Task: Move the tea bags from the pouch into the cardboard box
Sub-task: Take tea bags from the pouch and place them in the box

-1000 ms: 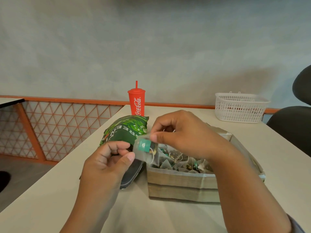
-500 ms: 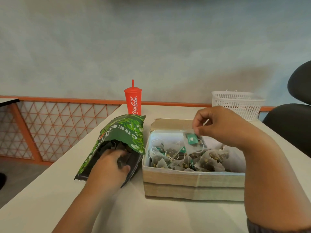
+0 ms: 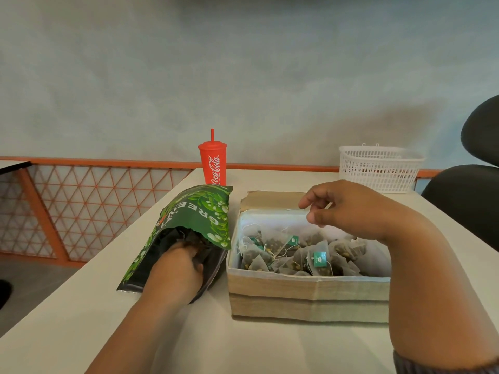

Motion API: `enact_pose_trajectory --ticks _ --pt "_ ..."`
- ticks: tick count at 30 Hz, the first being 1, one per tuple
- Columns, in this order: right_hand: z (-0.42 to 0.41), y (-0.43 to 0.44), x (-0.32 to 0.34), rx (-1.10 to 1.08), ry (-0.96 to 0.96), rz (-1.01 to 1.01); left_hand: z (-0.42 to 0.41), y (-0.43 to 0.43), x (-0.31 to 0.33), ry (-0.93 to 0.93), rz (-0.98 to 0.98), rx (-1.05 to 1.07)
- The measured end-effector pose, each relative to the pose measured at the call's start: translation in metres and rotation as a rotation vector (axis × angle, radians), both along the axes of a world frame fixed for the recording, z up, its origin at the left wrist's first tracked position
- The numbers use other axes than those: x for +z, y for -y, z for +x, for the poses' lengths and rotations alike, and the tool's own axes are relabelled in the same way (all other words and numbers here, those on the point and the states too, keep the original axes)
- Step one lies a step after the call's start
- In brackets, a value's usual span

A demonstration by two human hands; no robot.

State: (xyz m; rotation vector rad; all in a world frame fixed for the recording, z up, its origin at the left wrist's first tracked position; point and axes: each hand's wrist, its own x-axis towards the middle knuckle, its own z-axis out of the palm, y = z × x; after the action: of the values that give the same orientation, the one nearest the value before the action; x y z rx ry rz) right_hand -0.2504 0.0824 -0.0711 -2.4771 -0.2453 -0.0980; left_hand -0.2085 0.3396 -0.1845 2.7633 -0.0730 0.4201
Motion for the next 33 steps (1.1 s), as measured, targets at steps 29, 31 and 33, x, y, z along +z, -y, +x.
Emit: enact_pose_trajectory --ticks 29,31,33 --pt "-0.011 -0.068 0.010 0.418 0.126 0.192 -0.089 0.027 0.066 -0.151 -1.690 -0.315" --pt "-0.010 -0.063 0.010 0.374 0.149 0.205 -0.088 0.026 0.065 -0.140 -1.668 -0.316" --pt "-0.009 -0.056 0.010 0.322 0.175 0.200 -0.086 0.023 0.061 -0.114 -1.630 -0.295"
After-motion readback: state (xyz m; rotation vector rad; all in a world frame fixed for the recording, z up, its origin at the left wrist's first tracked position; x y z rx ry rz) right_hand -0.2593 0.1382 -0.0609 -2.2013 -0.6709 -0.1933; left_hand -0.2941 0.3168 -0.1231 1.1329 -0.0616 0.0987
